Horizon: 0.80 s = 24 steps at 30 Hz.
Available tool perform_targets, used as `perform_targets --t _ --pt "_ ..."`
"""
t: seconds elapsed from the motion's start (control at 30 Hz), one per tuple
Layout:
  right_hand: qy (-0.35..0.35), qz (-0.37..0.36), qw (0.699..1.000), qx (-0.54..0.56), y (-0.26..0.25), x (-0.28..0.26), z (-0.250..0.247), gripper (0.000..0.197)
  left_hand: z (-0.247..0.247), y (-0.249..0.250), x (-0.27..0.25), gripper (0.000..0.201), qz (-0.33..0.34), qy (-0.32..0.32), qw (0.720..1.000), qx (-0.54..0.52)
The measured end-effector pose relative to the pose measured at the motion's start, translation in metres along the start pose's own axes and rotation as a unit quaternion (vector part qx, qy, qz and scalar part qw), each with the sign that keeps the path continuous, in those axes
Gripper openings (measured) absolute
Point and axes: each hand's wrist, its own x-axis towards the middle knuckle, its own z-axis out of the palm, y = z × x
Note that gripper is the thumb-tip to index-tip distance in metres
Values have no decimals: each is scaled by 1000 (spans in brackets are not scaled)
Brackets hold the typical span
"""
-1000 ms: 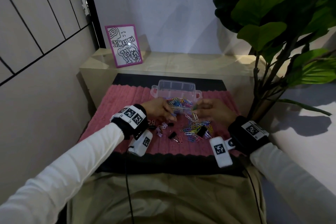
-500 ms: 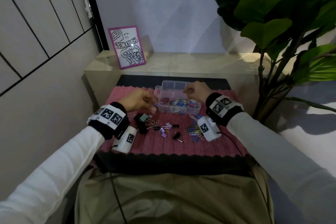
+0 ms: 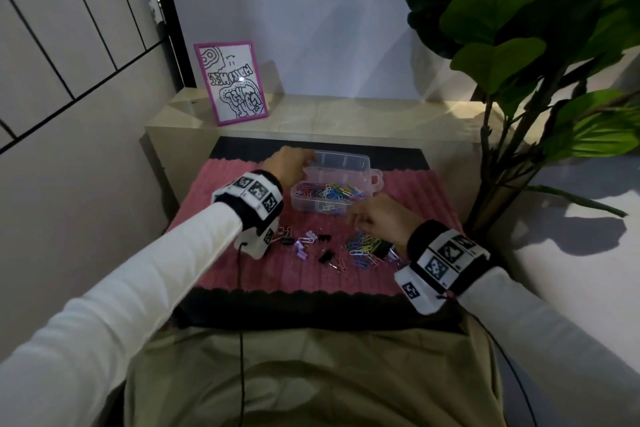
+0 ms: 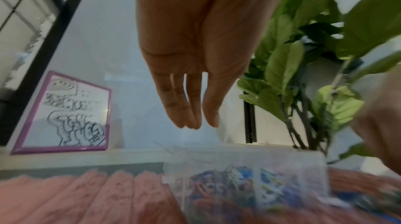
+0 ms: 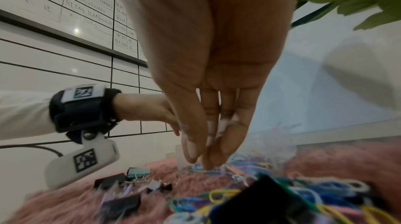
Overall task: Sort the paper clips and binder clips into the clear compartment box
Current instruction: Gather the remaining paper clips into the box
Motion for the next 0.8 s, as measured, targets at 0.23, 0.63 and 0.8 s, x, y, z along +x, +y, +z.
perform_targets --t 0.23,0.63,0.8 --pt "-55 -18 998 -9 7 -17 13 21 22 -8 -69 16 57 -127 988 61" --pt "-60 17 996 -61 -2 -13 24 22 27 4 -64 12 95 -136 986 18" --pt "-31 30 999 -27 0 -10 21 24 32 39 -80 11 240 -125 962 -29"
